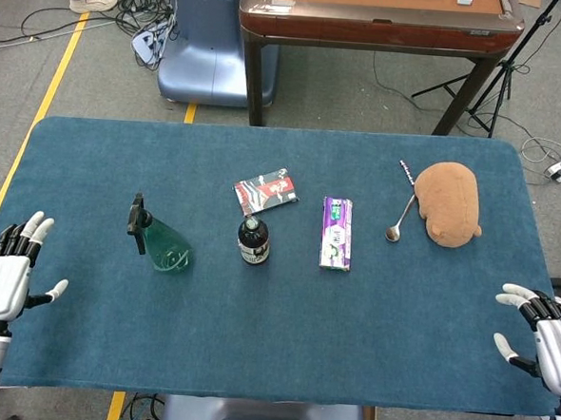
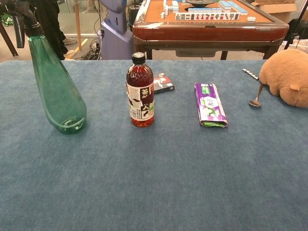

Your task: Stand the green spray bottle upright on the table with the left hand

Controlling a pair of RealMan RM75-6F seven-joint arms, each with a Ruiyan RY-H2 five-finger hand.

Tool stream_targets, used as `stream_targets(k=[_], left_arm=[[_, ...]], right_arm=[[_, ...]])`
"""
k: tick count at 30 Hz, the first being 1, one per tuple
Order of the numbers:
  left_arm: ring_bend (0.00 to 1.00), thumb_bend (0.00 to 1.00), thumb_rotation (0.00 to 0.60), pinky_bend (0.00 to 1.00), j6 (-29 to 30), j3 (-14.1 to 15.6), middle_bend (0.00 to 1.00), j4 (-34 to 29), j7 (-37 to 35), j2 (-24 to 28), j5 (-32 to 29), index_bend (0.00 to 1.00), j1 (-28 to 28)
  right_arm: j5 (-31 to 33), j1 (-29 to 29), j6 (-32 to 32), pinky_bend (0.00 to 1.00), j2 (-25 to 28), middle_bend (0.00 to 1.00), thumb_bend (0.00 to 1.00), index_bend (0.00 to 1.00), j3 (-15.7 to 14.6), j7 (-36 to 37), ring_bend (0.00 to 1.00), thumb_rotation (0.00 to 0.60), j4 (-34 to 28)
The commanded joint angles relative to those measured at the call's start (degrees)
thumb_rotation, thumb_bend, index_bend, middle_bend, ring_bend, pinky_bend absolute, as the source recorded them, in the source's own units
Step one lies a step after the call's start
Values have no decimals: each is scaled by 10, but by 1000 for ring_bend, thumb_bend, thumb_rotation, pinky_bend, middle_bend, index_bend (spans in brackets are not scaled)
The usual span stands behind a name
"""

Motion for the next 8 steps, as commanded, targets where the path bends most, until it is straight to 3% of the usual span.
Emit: stream_targets(k=[1, 8], left_arm=[[0, 232, 600, 0, 13, 11, 0, -19, 24, 4, 13, 42, 13], [0, 232, 600, 0, 34, 28, 0, -51, 79, 0, 29, 42, 37]], right_arm=[[-1, 2, -2, 295, -3, 244, 270, 318, 0, 1, 184, 600, 2], [-1, 5, -4, 295, -7, 244, 270, 318, 0, -1, 184, 600, 4]])
